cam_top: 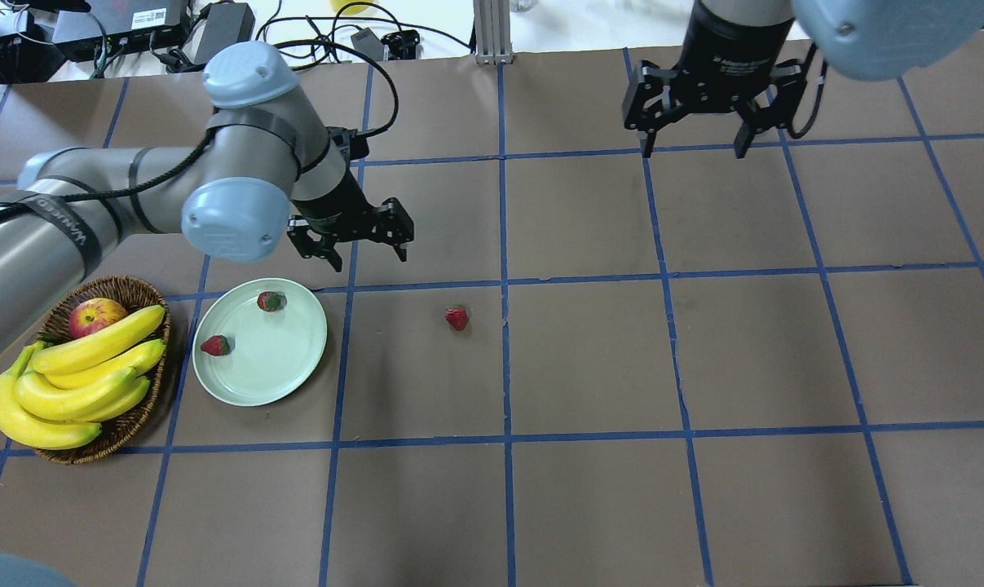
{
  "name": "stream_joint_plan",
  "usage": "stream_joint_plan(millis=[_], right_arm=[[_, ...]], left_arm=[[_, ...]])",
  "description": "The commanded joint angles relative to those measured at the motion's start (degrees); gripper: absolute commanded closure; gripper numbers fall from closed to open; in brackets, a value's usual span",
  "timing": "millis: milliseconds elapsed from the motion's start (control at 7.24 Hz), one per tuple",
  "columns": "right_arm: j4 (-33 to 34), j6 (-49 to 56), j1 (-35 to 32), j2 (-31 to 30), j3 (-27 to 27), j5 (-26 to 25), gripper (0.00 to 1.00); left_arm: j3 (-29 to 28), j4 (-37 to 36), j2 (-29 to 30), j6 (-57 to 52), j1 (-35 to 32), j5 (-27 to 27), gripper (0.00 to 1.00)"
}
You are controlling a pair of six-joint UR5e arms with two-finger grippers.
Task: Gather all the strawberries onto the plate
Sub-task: 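Drop the left strawberry onto the plate while the right releases its strawberry, then move the left gripper to the last strawberry and grasp it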
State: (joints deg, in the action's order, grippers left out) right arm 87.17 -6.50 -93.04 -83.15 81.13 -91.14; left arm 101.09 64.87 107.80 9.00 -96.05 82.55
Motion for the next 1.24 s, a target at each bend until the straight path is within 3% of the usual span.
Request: stream_joint_plan(millis=[0,276,967,1105], right_arm=[[-1.1,6.3,1.5,-3.0,1.0,-1.2,0.00],[4.5,6.5,1.5,-4.6,5.0,-0.5,0.00],[7.0,6.3,1.5,-4.7,5.4,-0.3,0.00],[7.0,6.6,1.6,-4.7,5.3,-0.4,0.00]], left_arm=[[0.3,-6.0,1.6,5.4,-6.2,-0.3,0.00],[1.3,-10.1,4.1,5.2,-6.4,-4.8,0.00],[3.7,-10.4,6.8,4.7,-6.3,-4.2,0.00],[3.7,-10.4,7.4,4.7,-6.3,-4.2,0.05]])
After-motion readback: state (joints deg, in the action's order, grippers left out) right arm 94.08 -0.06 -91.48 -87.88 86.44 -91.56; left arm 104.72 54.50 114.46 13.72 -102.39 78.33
